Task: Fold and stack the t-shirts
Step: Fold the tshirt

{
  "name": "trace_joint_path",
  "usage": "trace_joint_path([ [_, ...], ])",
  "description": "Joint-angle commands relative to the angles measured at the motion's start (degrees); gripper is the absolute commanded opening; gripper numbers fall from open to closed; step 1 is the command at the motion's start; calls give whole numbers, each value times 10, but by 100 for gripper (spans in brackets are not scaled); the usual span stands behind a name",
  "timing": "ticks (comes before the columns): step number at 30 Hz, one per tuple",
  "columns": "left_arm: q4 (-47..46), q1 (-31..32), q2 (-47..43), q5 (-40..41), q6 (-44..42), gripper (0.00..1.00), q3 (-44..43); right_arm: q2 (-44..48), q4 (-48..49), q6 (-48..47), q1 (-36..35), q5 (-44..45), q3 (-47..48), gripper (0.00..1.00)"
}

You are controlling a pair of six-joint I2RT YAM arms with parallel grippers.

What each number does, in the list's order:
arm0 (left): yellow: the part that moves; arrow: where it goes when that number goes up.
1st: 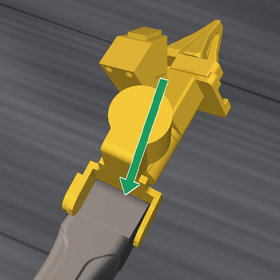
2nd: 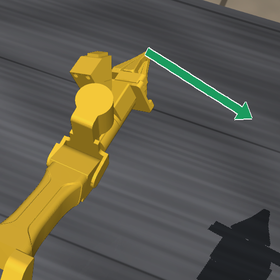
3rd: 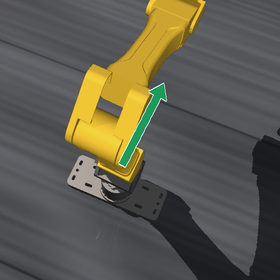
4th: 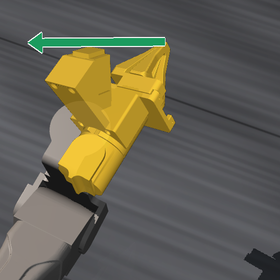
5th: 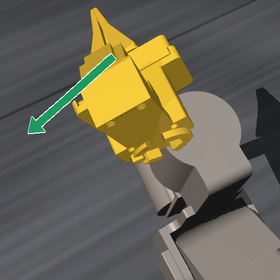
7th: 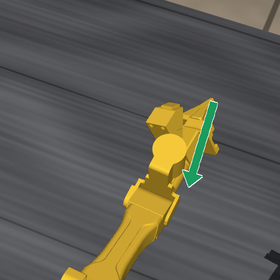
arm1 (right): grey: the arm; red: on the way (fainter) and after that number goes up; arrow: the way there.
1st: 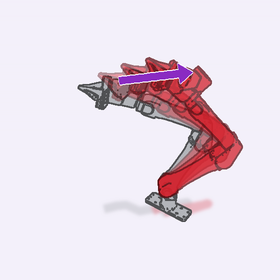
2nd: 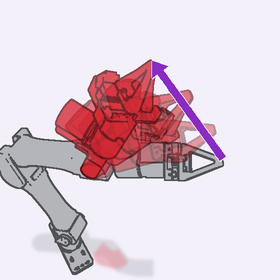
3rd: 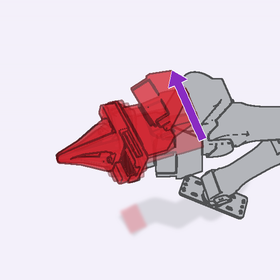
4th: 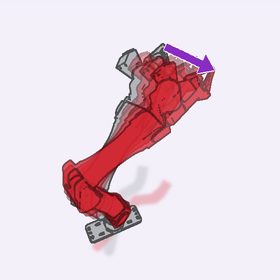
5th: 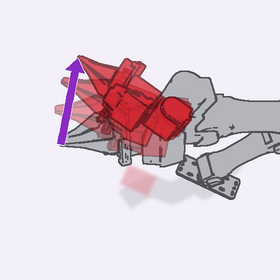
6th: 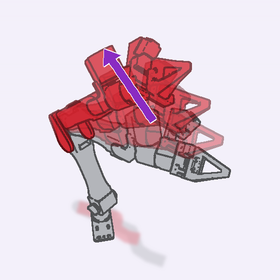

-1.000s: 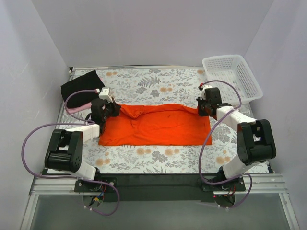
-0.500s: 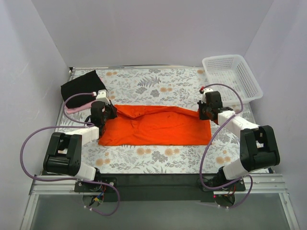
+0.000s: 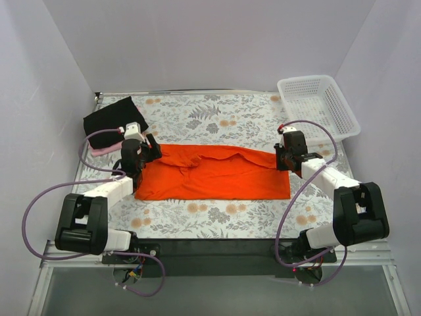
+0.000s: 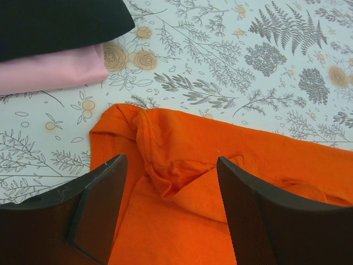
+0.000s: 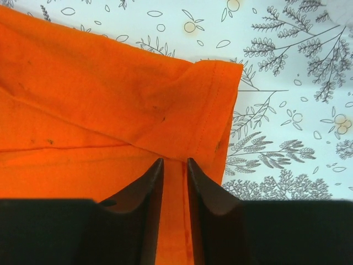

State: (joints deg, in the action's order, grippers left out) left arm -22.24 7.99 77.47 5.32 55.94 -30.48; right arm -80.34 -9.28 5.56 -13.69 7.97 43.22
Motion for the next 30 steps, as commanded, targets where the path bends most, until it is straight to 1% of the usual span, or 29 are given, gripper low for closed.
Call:
trace_joint_path([
  [1, 1, 13, -25, -19, -3, 61, -4, 5, -3, 4, -2, 14, 5, 22],
  [2, -3, 24, -21, -25, -9, 62, -8, 5, -3, 4, -3, 13, 7, 26],
  [3, -2, 53, -15, -22, -17, 62, -13, 4, -2, 4, -4, 11, 9, 29],
  [4, 0, 68, 2, -13, -27, 62, -29, 5, -2, 3, -4, 11, 10, 35],
  [6, 2, 105, 21, -3, -44, 62, -46, 10, -2, 3, -7, 9, 15, 39],
  [10, 18, 120, 83, -25, -34, 62, -97, 21, -2, 3, -9, 6, 23, 44],
  [11, 37, 122, 95, -27, -32, 63, -124, 25, -2, 4, -10, 6, 23, 45],
  [13, 61, 128, 136, -23, -21, 62, -152, 26, -1, 3, -10, 8, 27, 54],
  [14, 82, 128, 148, -20, -15, 62, -177, 24, -1, 3, -10, 12, 29, 57],
  [16, 98, 130, 176, -25, 0, 63, -194, 20, 0, 5, -9, 15, 34, 57],
  [19, 102, 137, 190, -31, 7, 62, -201, 8, 6, 11, -9, 24, 34, 59],
  [27, 118, 147, 197, -46, 6, 62, -189, -38, 16, 19, -8, 37, 37, 59],
  [30, 118, 147, 203, -37, 7, 63, -187, -43, 20, 18, -9, 43, 37, 59],
])
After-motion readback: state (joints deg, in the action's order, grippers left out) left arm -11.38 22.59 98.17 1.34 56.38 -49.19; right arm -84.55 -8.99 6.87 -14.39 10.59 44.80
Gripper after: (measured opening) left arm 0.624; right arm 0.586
